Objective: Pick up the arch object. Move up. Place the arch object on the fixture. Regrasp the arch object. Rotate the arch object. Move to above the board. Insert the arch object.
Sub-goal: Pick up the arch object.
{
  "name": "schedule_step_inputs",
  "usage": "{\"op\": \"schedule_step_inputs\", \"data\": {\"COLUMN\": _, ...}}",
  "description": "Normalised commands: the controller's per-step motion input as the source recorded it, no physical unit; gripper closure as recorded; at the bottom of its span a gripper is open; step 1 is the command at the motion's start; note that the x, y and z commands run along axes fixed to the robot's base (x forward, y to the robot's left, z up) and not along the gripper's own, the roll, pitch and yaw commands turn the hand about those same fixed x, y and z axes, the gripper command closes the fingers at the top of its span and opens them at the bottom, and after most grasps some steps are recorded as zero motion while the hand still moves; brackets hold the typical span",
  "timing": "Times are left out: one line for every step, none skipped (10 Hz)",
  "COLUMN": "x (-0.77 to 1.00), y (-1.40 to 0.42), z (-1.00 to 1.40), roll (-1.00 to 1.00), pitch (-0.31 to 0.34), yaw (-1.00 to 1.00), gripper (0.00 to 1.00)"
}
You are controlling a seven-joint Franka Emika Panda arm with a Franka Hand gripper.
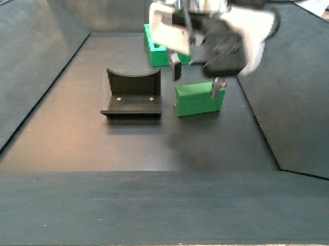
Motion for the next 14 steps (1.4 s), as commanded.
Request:
{"op": "schedule_step_inputs", "data": {"x": -0.07, "y": 0.0, "z": -0.75, "roll": -0.02, "pitch": -0.131, "yaw": -1.0, "gripper": 0.0}}
{"op": "schedule_step_inputs", "data": {"x": -0.07, "y": -0.02, "z": -0.59, "roll": -0.07, "pitch": -0.17, "yaw": -1.0, "gripper": 0.0}}
{"op": "schedule_step_inputs", "data": {"x": -0.06, "y": -0.02, "z": -0.57, "roll": -0.08, "pitch": -0.177, "yaw": -0.99, "gripper": 0.0}}
{"op": "schedule_step_inputs", "data": {"x": -0.03, "y": -0.02, "z": -0.54, "roll": -0.09, "pitch": -0.171, "yaw": -0.97, "gripper": 0.0}}
{"op": "schedule_step_inputs", "data": {"x": 0.0, "y": 0.0, "z": -0.43, "roll": -0.16, "pitch": -0.151, "yaw": -0.89, "gripper": 0.0}}
{"op": "schedule_step_inputs", "data": {"x": 0.24, "y": 0.03, "z": -0.21, "roll": -0.16, "pitch": 0.0, "yaw": -0.69, "gripper": 0.0}}
{"op": "schedule_step_inputs", "data": {"x": 0.41, "y": 0.01, "z": -0.11, "roll": -0.08, "pitch": 0.093, "yaw": -0.4, "gripper": 0.0}}
{"op": "schedule_step_inputs", "data": {"x": 0.52, "y": 0.0, "z": -0.05, "roll": -0.06, "pitch": 0.166, "yaw": -0.31, "gripper": 0.0}}
{"op": "schedule_step_inputs", "data": {"x": 0.45, "y": 0.0, "z": -0.06, "roll": -0.12, "pitch": 0.153, "yaw": -0.38, "gripper": 0.0}}
{"op": "schedule_step_inputs", "data": {"x": 0.0, "y": 0.0, "z": -0.07, "roll": -0.13, "pitch": 0.0, "yaw": -0.13, "gripper": 0.0}}
{"op": "schedule_step_inputs", "data": {"x": 0.0, "y": 0.01, "z": 0.0, "roll": -0.05, "pitch": 0.0, "yaw": 0.0, "gripper": 0.0}}
{"op": "schedule_step_inputs", "data": {"x": 0.0, "y": 0.0, "z": 0.0, "roll": 0.0, "pitch": 0.0, "yaw": 0.0, "gripper": 0.0}}
{"op": "schedule_step_inputs", "data": {"x": 0.0, "y": 0.0, "z": 0.0, "roll": 0.0, "pitch": 0.0, "yaw": 0.0, "gripper": 1.0}}
{"op": "schedule_step_inputs", "data": {"x": 0.0, "y": 0.0, "z": 0.0, "roll": 0.0, "pitch": 0.0, "yaw": 0.0, "gripper": 1.0}}
